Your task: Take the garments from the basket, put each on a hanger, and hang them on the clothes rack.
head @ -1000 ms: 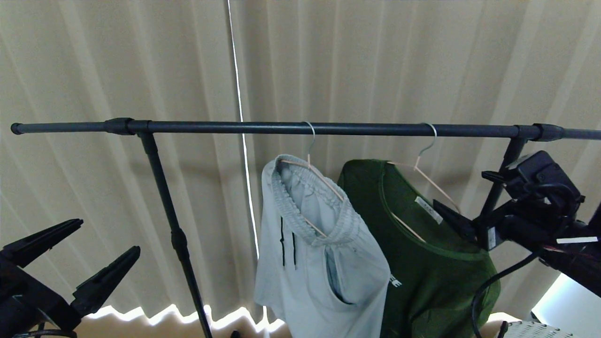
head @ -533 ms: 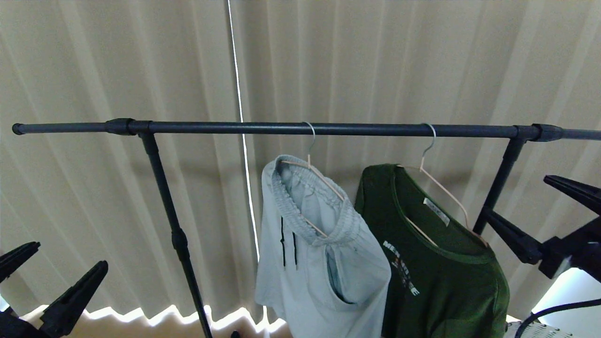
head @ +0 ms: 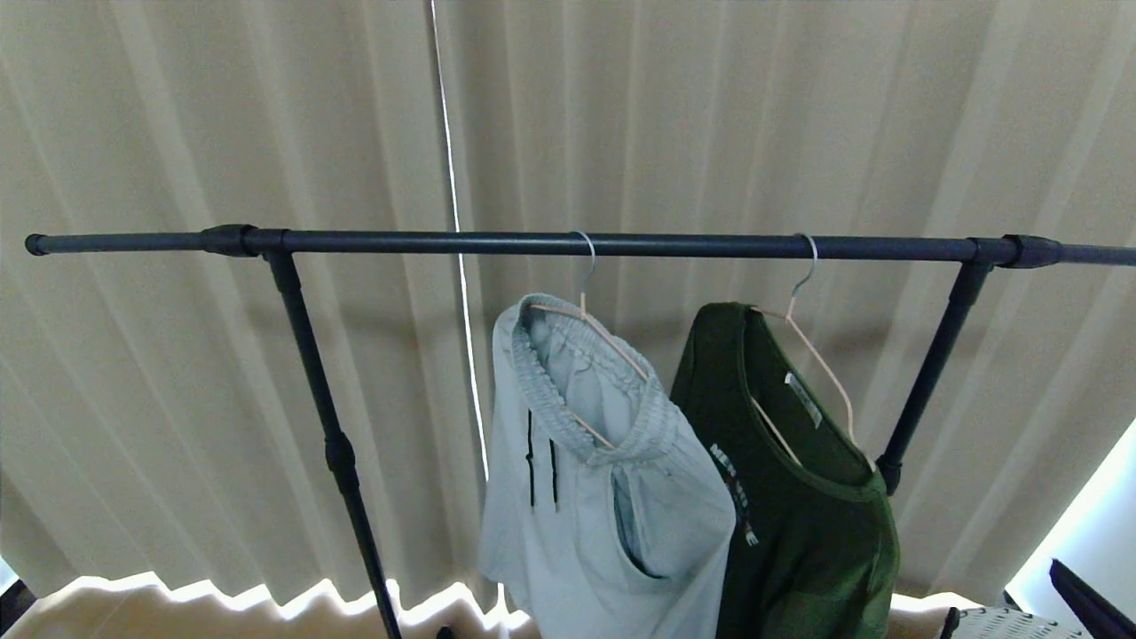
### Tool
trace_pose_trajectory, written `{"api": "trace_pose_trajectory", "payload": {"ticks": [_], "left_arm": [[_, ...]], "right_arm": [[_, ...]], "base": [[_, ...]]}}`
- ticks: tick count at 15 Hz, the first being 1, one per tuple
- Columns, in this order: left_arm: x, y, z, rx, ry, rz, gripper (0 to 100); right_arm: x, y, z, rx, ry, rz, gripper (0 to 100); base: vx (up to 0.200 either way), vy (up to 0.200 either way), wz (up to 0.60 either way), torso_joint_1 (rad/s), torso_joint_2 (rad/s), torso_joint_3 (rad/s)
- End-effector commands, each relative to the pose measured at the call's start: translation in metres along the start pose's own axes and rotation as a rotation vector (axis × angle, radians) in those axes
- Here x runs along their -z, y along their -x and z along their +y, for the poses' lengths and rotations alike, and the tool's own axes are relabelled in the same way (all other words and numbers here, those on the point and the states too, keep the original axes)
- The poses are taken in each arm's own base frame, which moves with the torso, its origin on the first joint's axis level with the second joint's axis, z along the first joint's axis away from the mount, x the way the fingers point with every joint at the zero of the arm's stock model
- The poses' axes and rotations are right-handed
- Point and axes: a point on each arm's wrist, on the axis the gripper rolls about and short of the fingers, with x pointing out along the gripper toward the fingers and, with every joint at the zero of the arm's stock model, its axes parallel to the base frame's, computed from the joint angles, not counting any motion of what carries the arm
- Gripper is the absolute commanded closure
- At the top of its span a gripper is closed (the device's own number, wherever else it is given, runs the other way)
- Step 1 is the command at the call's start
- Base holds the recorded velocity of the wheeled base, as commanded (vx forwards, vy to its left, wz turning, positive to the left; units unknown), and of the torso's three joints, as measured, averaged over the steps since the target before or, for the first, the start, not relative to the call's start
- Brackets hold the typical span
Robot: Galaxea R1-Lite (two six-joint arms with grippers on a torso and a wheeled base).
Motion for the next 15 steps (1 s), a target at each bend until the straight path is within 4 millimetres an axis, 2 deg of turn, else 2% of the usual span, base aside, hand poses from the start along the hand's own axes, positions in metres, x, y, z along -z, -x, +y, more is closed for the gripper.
{"api": "trace_pose_trajectory", "payload": {"ticks": [1, 4, 5, 7, 9, 15], "left_arm": [[0.004, 0.029, -0.003, -0.024, 0.022, -0.159, 0], [0.026, 0.024, -0.002, -0.125, 0.077, -0.121, 0], [0.028, 0.024, -0.001, -0.15, 0.098, -0.123, 0], [0.029, 0.025, -0.002, -0.169, 0.135, -0.148, 0], [0.03, 0.025, 0.0, -0.258, 0.178, -0.153, 0], [0.031, 0.024, 0.002, -0.35, 0.195, -0.162, 0]], "right_arm": [[0.026, 0.044, 0.006, 0.1, -0.081, -0.004, 0], [0.051, 0.056, 0.013, 0.161, -0.146, 0.102, 0], [0.058, 0.06, 0.016, 0.169, -0.153, 0.104, 0], [0.059, 0.063, 0.017, 0.212, -0.189, 0.092, 0], [0.061, 0.068, 0.019, 0.257, -0.222, 0.032, 0], [0.066, 0.065, 0.021, 0.268, -0.352, 0.017, 0]], "base": [[0.0, 0.0, 0.0, 0.0, 0.0, 0.0], [0.0, 0.0, 0.0, 0.0, 0.0, 0.0], [0.0, 0.0, 0.0, 0.0, 0.0, 0.0], [0.0, 0.0, 0.0, 0.0, 0.0, 0.0], [0.0, 0.0, 0.0, 0.0, 0.0, 0.0], [0.0, 0.0, 0.0, 0.0, 0.0, 0.0]]}}
